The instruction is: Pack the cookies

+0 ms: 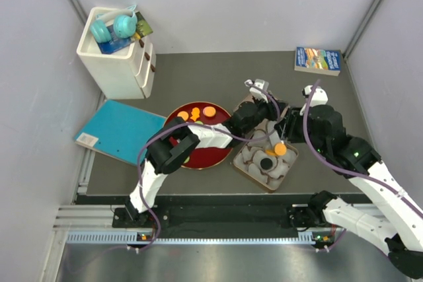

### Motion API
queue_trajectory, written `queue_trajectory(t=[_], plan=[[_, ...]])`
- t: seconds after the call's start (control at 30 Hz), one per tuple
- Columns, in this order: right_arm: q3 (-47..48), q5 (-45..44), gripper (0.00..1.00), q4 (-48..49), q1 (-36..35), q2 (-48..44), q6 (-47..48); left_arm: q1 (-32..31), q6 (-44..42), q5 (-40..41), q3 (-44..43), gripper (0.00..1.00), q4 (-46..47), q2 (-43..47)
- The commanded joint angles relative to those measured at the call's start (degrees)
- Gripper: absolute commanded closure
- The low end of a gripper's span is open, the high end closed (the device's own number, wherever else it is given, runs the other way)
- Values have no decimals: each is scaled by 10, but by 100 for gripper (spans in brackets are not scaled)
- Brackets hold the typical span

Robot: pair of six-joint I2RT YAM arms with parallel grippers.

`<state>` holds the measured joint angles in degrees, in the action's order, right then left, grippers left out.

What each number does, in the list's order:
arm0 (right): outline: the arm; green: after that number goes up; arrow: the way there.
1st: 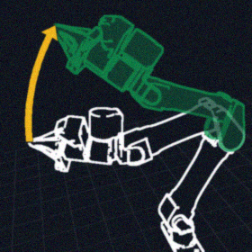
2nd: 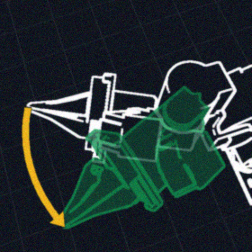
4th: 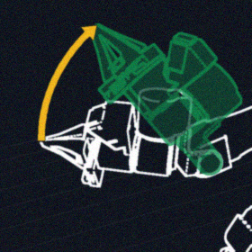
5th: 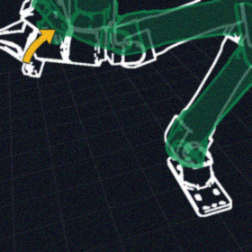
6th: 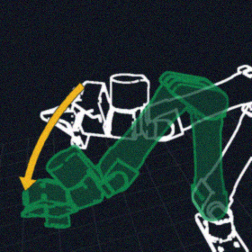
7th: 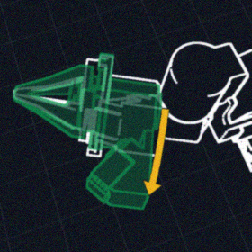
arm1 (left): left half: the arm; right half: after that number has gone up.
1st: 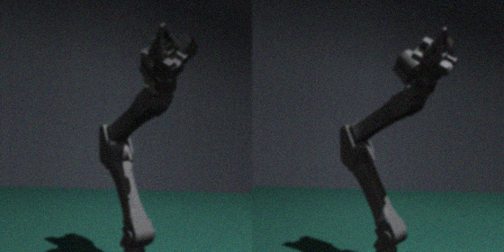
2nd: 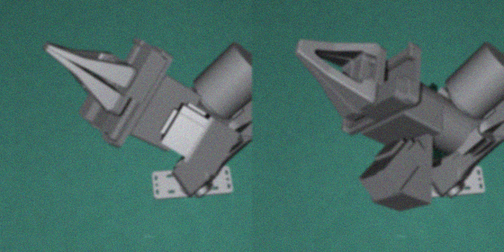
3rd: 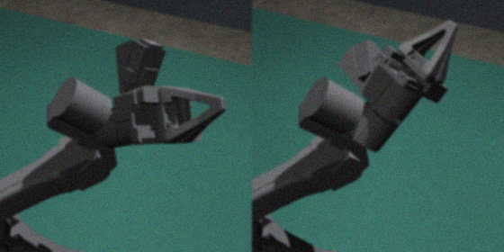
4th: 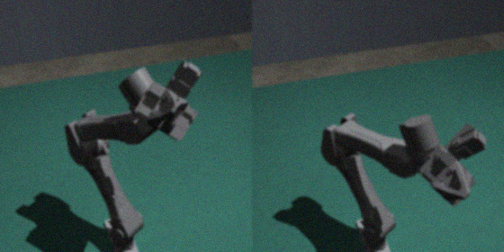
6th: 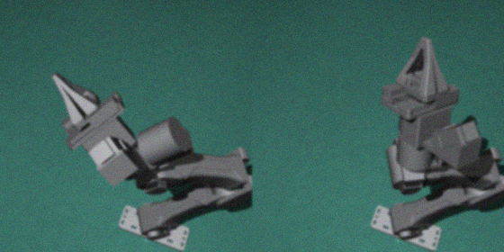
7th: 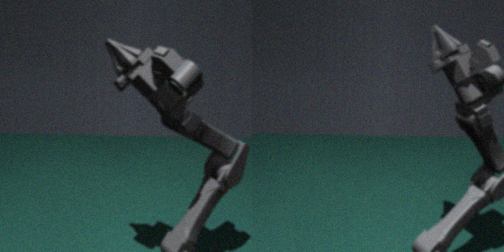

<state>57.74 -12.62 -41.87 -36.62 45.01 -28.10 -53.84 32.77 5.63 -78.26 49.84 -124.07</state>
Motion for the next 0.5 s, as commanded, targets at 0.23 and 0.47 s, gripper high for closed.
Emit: queue_trajectory(t=[0.23, 0.47], plan=[[-2, -6, 54, 12, -3, -8, 5, -46, -149, 8, -17, 100, 43, 14], [-4, -2, 54, 13, -3, -12, 1, -48, -162, 32, 9, 100, 89, 33]])
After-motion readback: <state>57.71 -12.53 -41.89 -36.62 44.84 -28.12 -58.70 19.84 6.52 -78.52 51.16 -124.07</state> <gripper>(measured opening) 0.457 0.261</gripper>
